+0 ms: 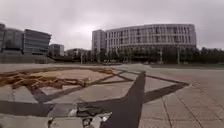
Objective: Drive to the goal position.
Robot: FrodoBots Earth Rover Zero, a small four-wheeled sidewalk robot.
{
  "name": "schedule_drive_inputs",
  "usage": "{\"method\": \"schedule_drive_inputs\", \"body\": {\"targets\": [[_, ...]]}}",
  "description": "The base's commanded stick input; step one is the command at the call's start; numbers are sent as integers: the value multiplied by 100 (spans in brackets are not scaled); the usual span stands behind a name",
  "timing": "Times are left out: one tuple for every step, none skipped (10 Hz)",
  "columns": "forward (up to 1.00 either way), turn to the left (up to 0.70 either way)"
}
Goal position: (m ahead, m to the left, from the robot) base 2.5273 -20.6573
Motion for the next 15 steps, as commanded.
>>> {"method": "schedule_drive_inputs", "body": {"targets": [[70,-35],[70,-35],[70,-35],[70,-35],[70,-35],[70,-35],[70,-35],[70,-35],[70,-35],[70,-35],[70,-35],[70,-35],[70,-35],[70,-35],[70,-35]]}}
